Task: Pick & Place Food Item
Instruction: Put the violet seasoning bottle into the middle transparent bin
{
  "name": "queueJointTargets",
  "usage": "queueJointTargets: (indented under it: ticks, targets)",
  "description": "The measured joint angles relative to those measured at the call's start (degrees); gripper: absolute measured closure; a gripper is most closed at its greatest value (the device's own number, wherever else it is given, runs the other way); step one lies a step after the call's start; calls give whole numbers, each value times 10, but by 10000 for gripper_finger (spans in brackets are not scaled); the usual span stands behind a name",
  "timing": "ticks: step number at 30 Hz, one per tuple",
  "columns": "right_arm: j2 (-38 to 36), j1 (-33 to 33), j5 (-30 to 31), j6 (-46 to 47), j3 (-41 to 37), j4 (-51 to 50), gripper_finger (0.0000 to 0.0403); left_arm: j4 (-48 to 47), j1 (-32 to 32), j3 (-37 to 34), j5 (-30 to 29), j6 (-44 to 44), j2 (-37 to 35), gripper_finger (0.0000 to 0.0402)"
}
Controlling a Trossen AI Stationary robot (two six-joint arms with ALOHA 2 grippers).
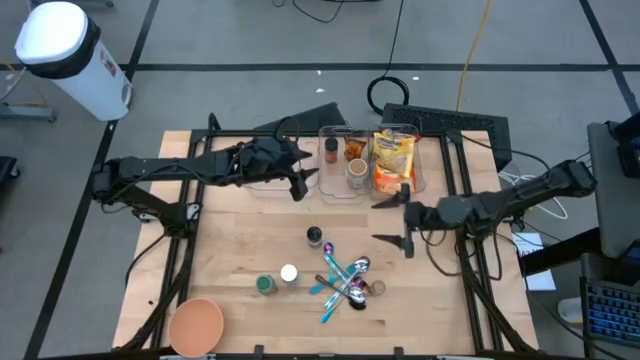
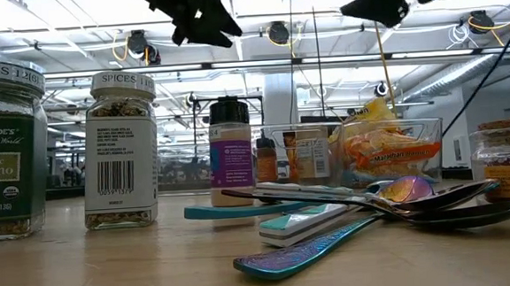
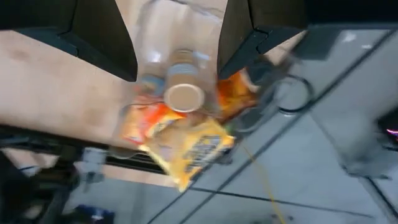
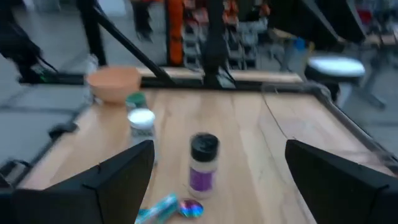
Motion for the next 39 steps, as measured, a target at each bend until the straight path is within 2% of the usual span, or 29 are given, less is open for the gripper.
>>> queueJointTargets:
  ticks: [5, 8, 11, 15, 20, 22, 30, 39]
  targets:
    - [-44, 16, 0, -20, -81, 98, 46, -36, -11, 0, 135, 15, 0, 172]
    - [-69, 19, -1, -24, -106, 117, 46, -64, -42, 0, 178, 24, 4, 172]
    - [-90, 18, 1, -24, -112, 119, 46, -94, -92, 0, 162, 55, 10, 172]
    - [-100, 18, 0, -24, -116, 118, 46, -96, -162, 0, 90, 78, 41, 168]
    - [-94, 18, -1, -24, -116, 118, 46, -92, -200, 0, -16, 53, 88, 129]
    - [-91, 18, -1, -23, -116, 117, 46, -99, -203, 0, -36, 50, 105, 112]
    - [-84, 18, -1, -23, -116, 118, 46, -101, -202, 0, 1, 27, 151, 75]
    - [-84, 18, 0, -23, -116, 119, 46, -109, -194, 0, 19, 4, 182, 86]
